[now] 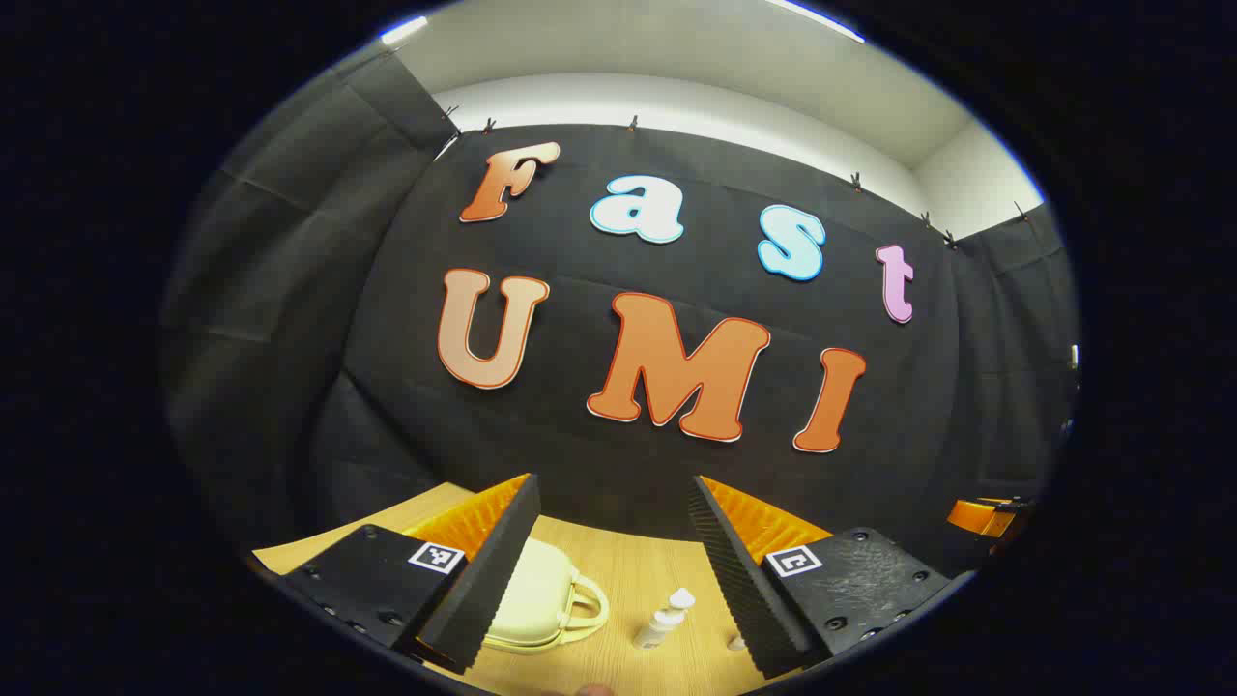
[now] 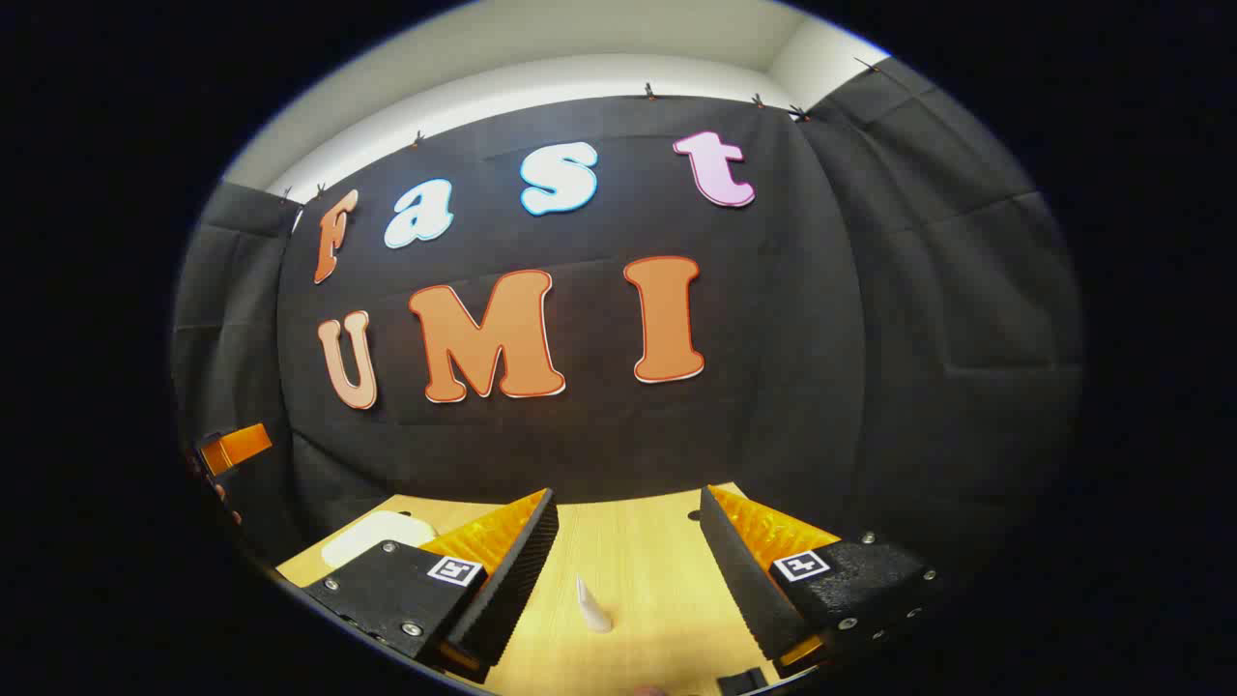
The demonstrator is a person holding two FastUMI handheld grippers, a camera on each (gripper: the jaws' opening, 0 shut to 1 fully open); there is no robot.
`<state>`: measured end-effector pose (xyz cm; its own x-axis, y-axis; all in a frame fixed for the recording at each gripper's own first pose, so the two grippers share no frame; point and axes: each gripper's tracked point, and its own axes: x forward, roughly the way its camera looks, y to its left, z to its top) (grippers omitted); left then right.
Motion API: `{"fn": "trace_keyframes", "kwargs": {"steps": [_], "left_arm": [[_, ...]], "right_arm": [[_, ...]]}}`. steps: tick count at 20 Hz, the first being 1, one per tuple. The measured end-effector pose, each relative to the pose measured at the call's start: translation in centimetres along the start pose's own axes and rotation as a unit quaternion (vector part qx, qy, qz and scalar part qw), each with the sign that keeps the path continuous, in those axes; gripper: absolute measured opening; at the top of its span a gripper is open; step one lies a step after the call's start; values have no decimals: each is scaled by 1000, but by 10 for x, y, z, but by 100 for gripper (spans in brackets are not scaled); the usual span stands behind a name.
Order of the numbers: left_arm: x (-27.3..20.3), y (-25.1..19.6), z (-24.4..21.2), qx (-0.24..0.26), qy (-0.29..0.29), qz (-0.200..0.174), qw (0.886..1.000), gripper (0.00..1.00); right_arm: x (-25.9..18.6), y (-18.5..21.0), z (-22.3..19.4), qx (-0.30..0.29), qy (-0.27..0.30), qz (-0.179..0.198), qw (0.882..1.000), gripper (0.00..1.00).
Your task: First open the suitcase, pack the skin care products into it, and then close the suitcase.
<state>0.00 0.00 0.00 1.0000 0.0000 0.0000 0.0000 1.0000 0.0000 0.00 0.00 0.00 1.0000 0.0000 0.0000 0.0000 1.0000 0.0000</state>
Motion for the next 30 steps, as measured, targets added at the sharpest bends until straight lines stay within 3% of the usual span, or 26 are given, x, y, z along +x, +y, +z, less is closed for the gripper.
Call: {"fn": "trace_keyframes", "kwargs": {"steps": [4, 11, 16, 18, 21, 23, 26, 30], "left_arm": [[-10, 5, -3, 27, -2, 14, 1000, 94], [2, 7, -6, 36, -4, -9, 999, 98], [20, -7, -5, 53, -6, -26, 998, 95], [29, -2, -12, 71, 3, -13, 997, 98], [34, 6, -38, 72, 15, -6, 997, 98], [42, 13, -61, 80, 35, -4, 996, 97], [56, 32, -83, 149, 53, 9, 987, 98], [66, 44, -124, 275, 81, 15, 958, 98]], "right_arm": [[8, 18, -4, 7, -4, 25, 1000, 94], [15, 46, -17, 1, -11, 39, 999, 94], [17, 42, -24, -6, -5, 27, 1000, 94], [19, 40, -29, -10, 5, 23, 1000, 94], [25, 41, -41, -17, 19, 29, 999, 94], [25, 32, -50, -21, 33, 12, 999, 94], [28, 33, -61, -33, 47, 2, 998, 94], [34, 23, -71, -33, 58, -13, 998, 94]]}}
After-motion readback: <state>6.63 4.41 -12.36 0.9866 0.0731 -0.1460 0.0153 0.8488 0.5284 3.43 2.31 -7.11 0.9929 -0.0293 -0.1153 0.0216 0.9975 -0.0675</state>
